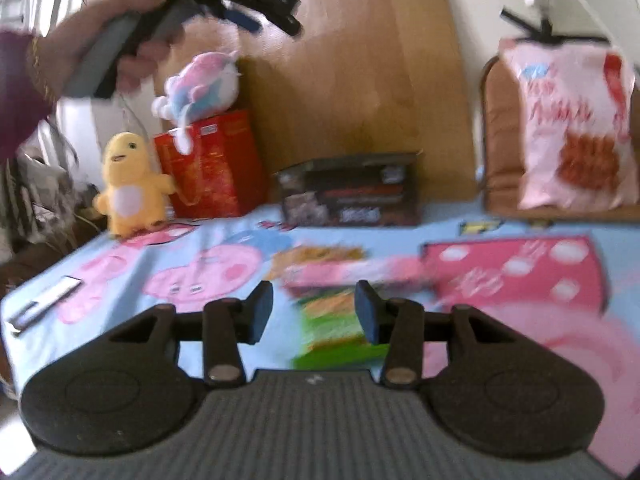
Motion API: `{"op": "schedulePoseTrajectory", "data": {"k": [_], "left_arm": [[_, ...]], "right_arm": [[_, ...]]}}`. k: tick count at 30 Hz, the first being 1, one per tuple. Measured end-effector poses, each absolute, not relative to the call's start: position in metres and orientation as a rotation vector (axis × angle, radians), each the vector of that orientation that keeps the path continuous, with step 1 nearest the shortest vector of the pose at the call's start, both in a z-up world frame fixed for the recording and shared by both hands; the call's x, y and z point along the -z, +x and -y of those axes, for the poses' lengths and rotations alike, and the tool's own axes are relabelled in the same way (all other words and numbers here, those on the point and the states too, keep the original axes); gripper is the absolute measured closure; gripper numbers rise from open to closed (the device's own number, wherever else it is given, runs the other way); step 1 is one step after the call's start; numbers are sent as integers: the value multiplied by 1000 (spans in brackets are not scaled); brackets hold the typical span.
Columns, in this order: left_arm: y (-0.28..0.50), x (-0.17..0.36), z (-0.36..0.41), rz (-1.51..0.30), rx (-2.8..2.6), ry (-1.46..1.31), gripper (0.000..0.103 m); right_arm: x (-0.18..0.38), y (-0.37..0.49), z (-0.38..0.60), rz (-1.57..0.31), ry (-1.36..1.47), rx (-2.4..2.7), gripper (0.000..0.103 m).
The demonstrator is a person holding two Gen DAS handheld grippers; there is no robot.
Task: Organize snacks
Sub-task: 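Reach the left tool toward the pink stick packet, then grasp the pink stick packet and drop it into the tin box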
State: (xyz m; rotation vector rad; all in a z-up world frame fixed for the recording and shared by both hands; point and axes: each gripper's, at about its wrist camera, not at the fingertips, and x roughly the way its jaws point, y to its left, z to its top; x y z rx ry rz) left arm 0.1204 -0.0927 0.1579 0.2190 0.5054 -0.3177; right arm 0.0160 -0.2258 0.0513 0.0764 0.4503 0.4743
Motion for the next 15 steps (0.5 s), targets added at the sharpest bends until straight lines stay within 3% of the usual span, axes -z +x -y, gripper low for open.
{"op": "schedulePoseTrajectory", "data": {"k": [3, 7, 15], "left_arm": [[105, -107, 60, -664, 399, 3, 46], [88, -54, 23, -736, 348, -165, 47], [101, -17, 23, -786, 394, -292, 50]], "right_arm": [[-53, 45, 257, -517, 52, -484, 55], [-50, 85, 282, -601, 74, -523, 55], [-24, 131, 254, -724, 7, -661, 56]]}}
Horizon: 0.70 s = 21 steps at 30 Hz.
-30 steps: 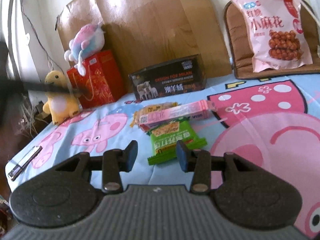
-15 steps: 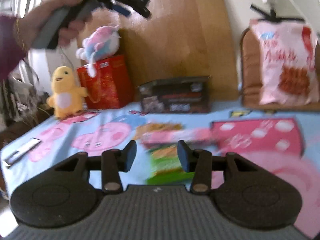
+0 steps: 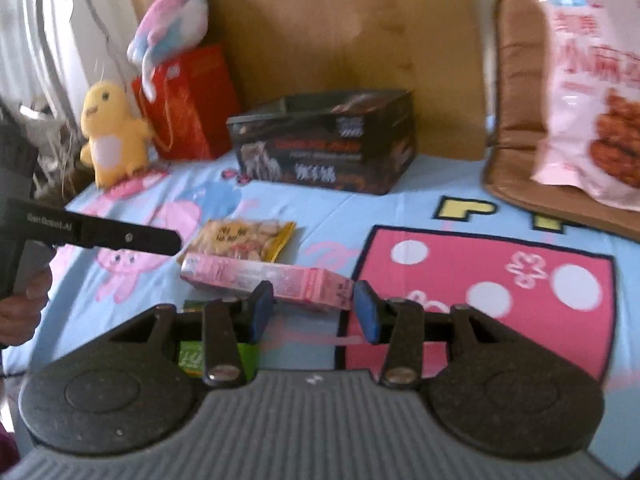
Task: Organize snacks
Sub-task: 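Grasp the pink stick packet and drop it into the tin box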
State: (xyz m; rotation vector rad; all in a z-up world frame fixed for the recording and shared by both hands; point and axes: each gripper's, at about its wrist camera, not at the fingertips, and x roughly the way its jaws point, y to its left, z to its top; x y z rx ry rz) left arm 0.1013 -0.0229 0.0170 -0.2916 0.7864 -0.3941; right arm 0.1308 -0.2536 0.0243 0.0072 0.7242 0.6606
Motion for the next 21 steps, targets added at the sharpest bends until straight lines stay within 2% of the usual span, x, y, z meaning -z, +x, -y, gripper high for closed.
{"op": "schedulePoseTrajectory", "data": {"k": [2, 3, 4, 6, 13, 21], "left_arm": [[104, -14, 32, -786, 408, -266, 60], [104, -13, 34, -779, 400, -250, 60], [104, -14, 34, -776, 400, -246, 60], [102, -19, 28, -764, 406, -270, 64], [111, -51, 8, -686, 402, -316, 64], [189, -101, -15, -539, 333, -273, 64]], "right_arm": [[-18, 135, 247, -746, 21, -669, 66], [-19, 134, 245, -743, 19, -677, 77], [-20, 133, 244, -746, 23, -677, 79], [-24, 129, 242, -728, 14, -661, 79], [-50, 123, 237, -628, 41, -663, 79], [-92, 182, 209, -501, 63, -640, 79]]}}
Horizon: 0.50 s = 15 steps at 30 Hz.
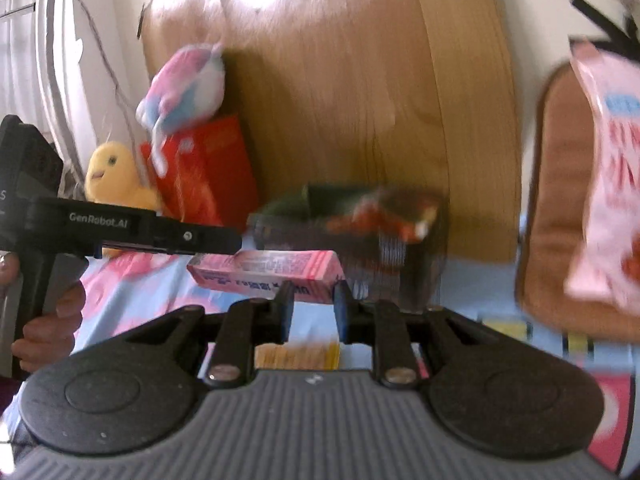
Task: Organize snacks
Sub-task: 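Grasp the pink stick packet and drop it into the tin box, then grasp the yellow cracker bag with the left tool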
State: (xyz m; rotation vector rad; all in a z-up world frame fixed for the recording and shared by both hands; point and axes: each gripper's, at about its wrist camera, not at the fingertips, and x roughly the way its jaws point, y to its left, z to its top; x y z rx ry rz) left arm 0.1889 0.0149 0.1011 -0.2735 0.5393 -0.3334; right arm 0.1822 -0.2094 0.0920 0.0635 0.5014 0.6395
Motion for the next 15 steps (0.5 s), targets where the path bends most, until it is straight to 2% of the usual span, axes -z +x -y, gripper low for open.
{"op": "schedulePoseTrajectory", "data": {"k": [2, 3, 5, 7, 11, 14, 15], "left_arm": [[212, -105, -20, -517, 295, -257, 62], [227, -104, -22, -510, 267, -246, 58], [252, -97, -24, -525, 230, -216, 53], [258, -93, -28, -541, 190, -209, 56], [216, -91, -46, -494, 243, -258, 55], [180, -75, -49, -561, 297, -305, 54], [170, -67, -48, -600, 311, -329, 54]], "right_arm": [[-97, 207, 197, -501, 66, -625, 79], [-98, 222, 189, -502, 61, -621, 79], [-94, 245, 174, -520, 37, -624, 74], [-85, 262, 161, -547, -11, -601, 70], [-86, 249, 185, -527, 50, -597, 69], [-80, 218, 214, -554, 68, -632, 67], [-75, 210, 219, -578, 65, -647, 62]]}}
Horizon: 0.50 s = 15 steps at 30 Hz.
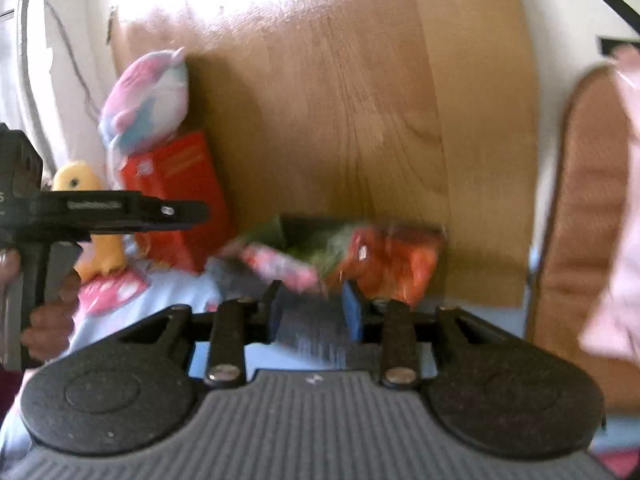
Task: Organize snacks
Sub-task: 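Grasp the yellow cracker bag with the left tool, then carry the yellow cracker bag into the tin box and release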
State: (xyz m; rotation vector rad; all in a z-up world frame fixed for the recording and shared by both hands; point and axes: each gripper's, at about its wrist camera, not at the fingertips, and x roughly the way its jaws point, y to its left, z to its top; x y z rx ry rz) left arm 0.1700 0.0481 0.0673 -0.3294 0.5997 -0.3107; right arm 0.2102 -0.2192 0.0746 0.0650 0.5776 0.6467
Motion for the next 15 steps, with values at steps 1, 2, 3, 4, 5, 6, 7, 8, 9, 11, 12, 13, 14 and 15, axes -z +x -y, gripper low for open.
{"op": "schedulePoseTrajectory", "data": {"k": [1, 2, 3, 4, 5, 6, 7, 8, 9, 11, 12, 13, 14, 15], "left_arm": [[161, -57, -46, -643, 330, -358, 54], [156, -48, -42, -681, 351, -378, 54], [151, -38, -37, -714, 365, -394, 54], [147, -30, -32, -735, 368, -404, 53], [145, -22, -29, -748, 366, -414, 51], [144, -16, -27, -770, 363, -439, 49], [145, -8, -25, -796, 378, -475, 49], [147, -3, -19, -819, 400, -491, 50], [149, 4, -15, -838, 408, -491, 55], [145, 4, -10, -819, 372, -454, 68], [143, 3, -12, -822, 369, -454, 72], [142, 2, -15, -823, 369, -467, 72], [143, 1, -17, -826, 361, -472, 72], [142, 1, -19, -825, 356, -473, 75]], "right_arm": [[-67, 202, 224, -612, 59, -662, 59], [-58, 194, 228, -651, 47, -669, 59], [-50, 188, 227, -684, 35, -672, 59], [-43, 183, 227, -709, 26, -671, 59], [-37, 180, 225, -732, 25, -667, 59], [-31, 179, 223, -758, 36, -665, 59], [-26, 180, 222, -783, 60, -673, 59], [-22, 181, 219, -800, 84, -685, 59], [-20, 180, 218, -794, 97, -691, 59], [-22, 179, 209, -810, 125, -711, 59], [-24, 177, 202, -812, 121, -722, 59], [-26, 173, 197, -803, 102, -734, 59], [-27, 168, 191, -796, 74, -740, 59], [-29, 164, 186, -793, 55, -743, 59]]}}
